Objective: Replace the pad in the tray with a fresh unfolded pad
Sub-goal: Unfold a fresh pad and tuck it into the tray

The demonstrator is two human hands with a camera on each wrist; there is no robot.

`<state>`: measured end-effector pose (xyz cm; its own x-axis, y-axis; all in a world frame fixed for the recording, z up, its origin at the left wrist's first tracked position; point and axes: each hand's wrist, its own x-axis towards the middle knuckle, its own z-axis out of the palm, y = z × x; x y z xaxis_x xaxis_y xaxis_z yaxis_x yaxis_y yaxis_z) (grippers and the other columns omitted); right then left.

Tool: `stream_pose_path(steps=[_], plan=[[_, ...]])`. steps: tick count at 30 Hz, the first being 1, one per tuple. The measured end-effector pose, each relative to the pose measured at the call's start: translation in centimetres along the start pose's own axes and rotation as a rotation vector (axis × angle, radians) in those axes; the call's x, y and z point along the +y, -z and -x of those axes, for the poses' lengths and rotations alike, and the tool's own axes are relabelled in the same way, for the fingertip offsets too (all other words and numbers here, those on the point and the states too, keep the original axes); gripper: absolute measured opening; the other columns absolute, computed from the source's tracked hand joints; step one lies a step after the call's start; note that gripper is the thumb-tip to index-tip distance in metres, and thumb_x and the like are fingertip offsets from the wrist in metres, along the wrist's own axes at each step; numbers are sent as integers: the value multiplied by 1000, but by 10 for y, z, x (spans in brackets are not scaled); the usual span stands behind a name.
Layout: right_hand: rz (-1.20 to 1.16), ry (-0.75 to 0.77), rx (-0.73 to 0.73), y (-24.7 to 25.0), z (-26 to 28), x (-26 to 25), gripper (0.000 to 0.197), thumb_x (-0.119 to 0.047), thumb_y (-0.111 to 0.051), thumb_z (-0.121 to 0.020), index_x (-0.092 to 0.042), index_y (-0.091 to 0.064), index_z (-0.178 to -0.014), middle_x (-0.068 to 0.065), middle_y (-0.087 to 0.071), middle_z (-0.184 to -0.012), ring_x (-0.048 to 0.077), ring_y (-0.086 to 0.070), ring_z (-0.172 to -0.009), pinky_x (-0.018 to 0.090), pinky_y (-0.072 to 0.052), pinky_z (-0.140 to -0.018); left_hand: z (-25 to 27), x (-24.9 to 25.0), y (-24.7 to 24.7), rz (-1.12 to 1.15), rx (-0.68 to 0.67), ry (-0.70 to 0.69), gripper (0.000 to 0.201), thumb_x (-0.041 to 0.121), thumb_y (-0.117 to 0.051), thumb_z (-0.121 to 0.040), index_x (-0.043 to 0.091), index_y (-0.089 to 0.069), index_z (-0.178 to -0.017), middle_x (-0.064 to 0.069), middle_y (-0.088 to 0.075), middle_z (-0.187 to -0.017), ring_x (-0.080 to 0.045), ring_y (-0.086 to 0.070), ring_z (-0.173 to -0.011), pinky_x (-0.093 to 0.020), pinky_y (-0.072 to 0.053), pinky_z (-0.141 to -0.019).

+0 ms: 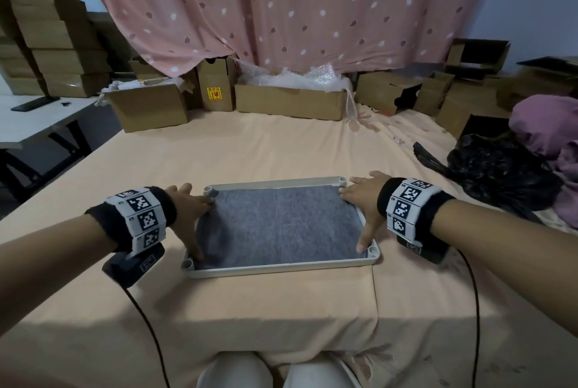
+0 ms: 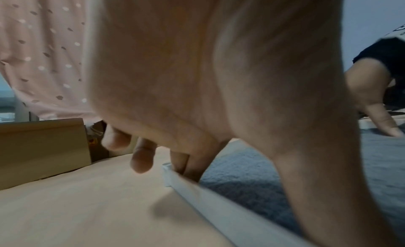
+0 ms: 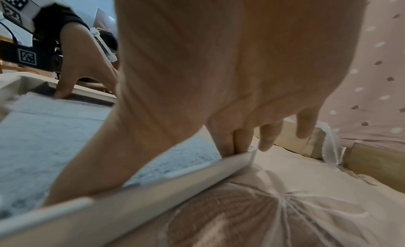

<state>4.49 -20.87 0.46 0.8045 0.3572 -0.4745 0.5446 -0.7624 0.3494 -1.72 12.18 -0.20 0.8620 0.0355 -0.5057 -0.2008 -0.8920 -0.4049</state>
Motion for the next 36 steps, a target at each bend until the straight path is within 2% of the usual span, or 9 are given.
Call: stream_pose_path(steps=[3, 8, 13, 16, 20, 22, 24, 29, 36], plan=[[4, -6, -2, 1, 0, -2, 137, -90, -62, -39, -20, -24, -150, -2, -28, -158, 23, -26, -145, 49, -20, -118, -2, 1, 0, -13, -8, 0, 124, 86, -58, -49, 27, -19, -150, 12, -15, -158, -26, -28, -131, -44, -35, -109], [62, -10, 29, -6, -11, -3, 146, -95, -52, -21, -18, -35, -144, -1, -42, -149, 24, -39, -137, 49, -31, -112, -3, 4, -1, -30, -3, 12, 117, 81, -62, -57, 23, -21, -150, 11, -15, -158, -25, -28, -132, -43, -35, -109], [45, -32, 54, -14, -12, -1, 150, -95, -51, -18, -17, -32, -145, 0, -44, -149, 25, -44, -134, 48, -37, -108, 2, 6, 1, -17, -1, -2, 114, 78, -64, -59, 22, -24, -149, 11, -18, -158, -24, -29, -130, -41, -36, -107], [52, -14, 98, -11, 2, -5, 113, -86, -63, -37, -20, -51, -128, 0, -56, -133, 25, -48, -125, 46, -38, -104, 8, 2, -5, 16, 58, -36, 107, 78, -62, -60, 22, -31, -145, 11, -28, -152, -22, -33, -123, -39, -39, -103], [27, 70, 356, -22, 31, -13, 37, -54, -67, -72, -24, -65, -94, -4, -64, -108, 20, -52, -117, 40, -43, -96, 27, -8, -28, 109, 311, -187, 66, 65, -35, -89, 27, -36, -142, 9, -42, -144, -18, -38, -108, -32, -42, -94], [-122, 148, 372, -38, 44, -13, 19, -41, -59, -81, -26, -67, -90, -5, -63, -96, 19, -58, -106, 39, -48, -88, 43, -13, -44, 210, 333, -307, 82, 77, -4, -80, 33, -44, -136, 17, -46, -137, -14, -38, -100, -29, -40, -96], [-237, 219, 331, -55, 52, -13, 33, -40, -47, -82, -25, -72, -98, -6, -68, -100, 18, -61, -103, 38, -50, -90, 55, -17, -65, 256, 353, -371, 106, 85, 15, -64, 35, -49, -131, 24, -42, -136, -13, -39, -100, -25, -39, -97], [-204, 208, 323, -66, 64, -16, 49, -50, -37, -72, -28, -70, -101, -8, -67, -101, 17, -61, -100, 40, -52, -83, 59, -9, -91, 227, 459, -342, 56, 77, -16, -80, 42, -46, -112, 20, -41, -139, -13, -45, -101, -32, -47, -91], [-161, 195, 264, -57, 69, -20, 35, -40, -56, -77, -28, -71, -106, -3, -66, -94, 17, -59, -96, 39, -52, -80, 57, -1, -77, 176, 396, -301, 38, 59, -41, -88, 32, -57, -109, 15, -48, -127, -13, -45, -107, -29, -44, -92]])
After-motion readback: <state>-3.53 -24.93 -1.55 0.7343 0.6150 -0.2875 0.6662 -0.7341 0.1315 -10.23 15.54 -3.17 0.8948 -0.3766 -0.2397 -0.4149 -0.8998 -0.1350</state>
